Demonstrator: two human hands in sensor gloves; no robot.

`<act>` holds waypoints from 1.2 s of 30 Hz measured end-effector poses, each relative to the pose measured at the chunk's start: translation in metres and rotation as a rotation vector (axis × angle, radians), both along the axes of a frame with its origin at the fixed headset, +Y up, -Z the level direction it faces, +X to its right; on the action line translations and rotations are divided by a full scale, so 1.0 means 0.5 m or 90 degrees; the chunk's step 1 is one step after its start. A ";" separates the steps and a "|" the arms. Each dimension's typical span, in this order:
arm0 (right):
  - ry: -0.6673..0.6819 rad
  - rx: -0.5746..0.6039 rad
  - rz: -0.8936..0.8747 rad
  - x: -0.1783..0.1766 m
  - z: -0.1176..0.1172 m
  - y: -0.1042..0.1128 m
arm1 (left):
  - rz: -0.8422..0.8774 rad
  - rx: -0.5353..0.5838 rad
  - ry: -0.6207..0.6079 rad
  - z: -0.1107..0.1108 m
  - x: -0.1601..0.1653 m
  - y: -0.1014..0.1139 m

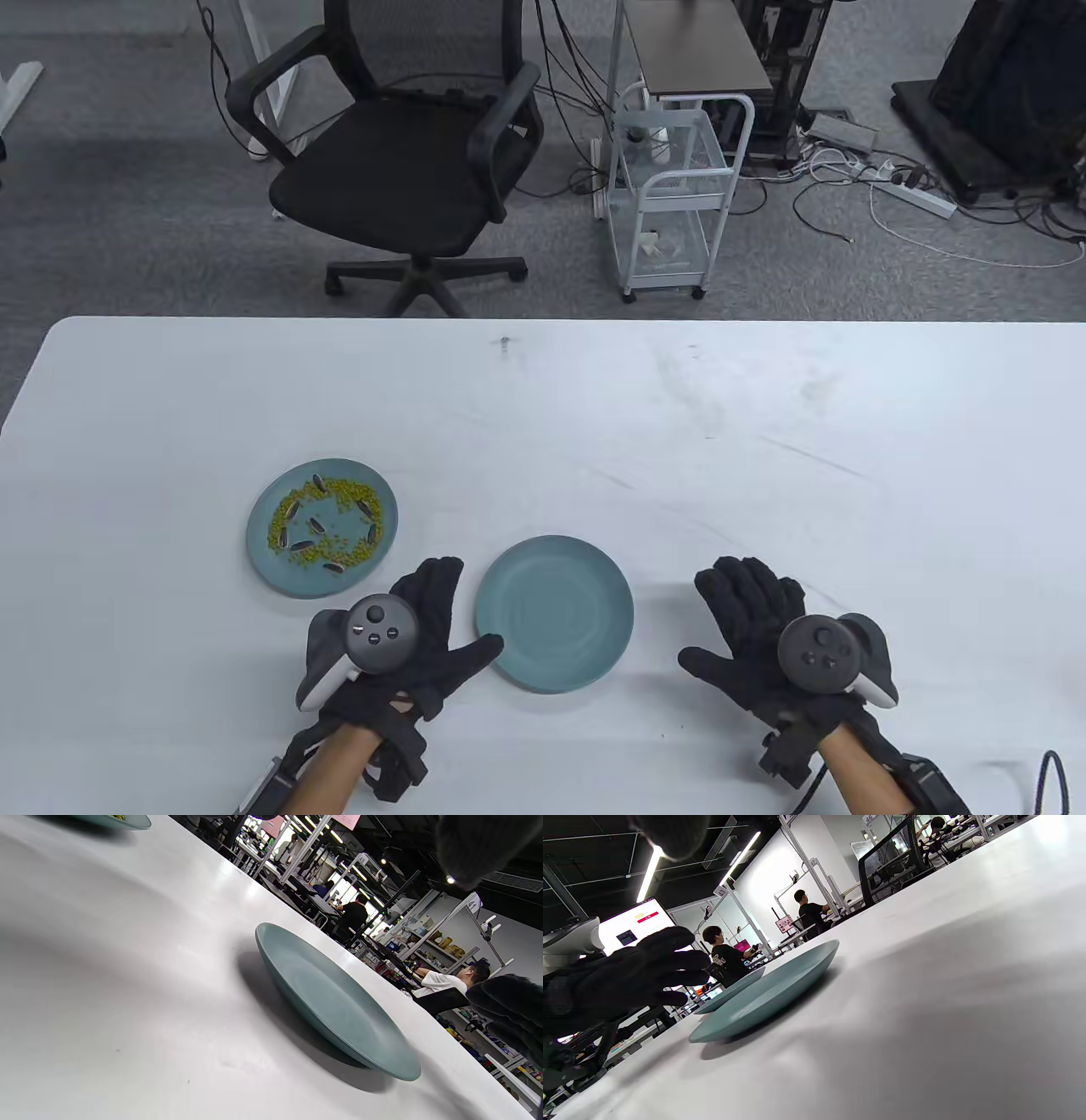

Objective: Pick sunflower seeds with hand pinch into plate

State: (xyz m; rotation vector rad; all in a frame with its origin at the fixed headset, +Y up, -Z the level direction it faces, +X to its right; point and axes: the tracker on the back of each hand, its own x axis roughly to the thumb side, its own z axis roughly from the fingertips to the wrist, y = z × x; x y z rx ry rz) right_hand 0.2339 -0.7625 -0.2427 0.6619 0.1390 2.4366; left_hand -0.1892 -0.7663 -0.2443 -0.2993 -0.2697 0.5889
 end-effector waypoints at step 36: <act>-0.001 -0.010 -0.011 0.001 -0.004 -0.008 | 0.044 -0.001 0.609 -0.049 -0.342 -0.040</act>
